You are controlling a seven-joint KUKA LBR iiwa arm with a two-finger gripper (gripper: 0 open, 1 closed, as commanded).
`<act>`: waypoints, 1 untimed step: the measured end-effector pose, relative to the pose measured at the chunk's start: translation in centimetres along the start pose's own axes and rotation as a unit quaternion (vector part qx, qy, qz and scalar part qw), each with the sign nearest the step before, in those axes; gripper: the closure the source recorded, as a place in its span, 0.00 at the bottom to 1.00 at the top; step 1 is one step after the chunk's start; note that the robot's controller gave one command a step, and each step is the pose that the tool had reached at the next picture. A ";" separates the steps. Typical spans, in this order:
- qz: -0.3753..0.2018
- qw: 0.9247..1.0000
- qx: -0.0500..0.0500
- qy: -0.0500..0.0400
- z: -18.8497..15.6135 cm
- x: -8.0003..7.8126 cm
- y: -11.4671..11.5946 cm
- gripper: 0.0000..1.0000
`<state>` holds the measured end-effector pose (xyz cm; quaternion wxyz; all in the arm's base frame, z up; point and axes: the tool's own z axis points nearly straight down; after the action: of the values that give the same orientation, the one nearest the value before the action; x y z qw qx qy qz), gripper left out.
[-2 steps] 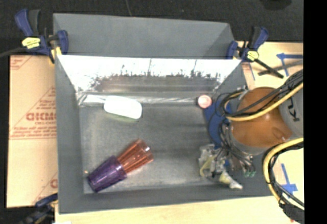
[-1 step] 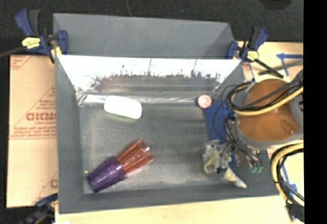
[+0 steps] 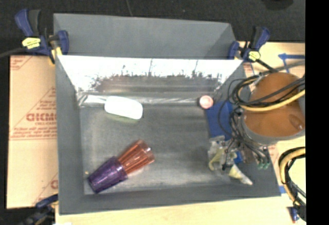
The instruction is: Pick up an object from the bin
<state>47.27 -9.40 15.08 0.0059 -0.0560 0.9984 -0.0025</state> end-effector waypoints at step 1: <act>0.001 1.000 0.001 -0.002 -9.1 -0.3 -0.2 1.00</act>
Offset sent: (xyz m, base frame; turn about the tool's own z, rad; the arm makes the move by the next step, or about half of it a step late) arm -0.0027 0.0004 0.0416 0.0000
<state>47.43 -9.51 24.18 0.0080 -0.0551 0.9984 -0.0032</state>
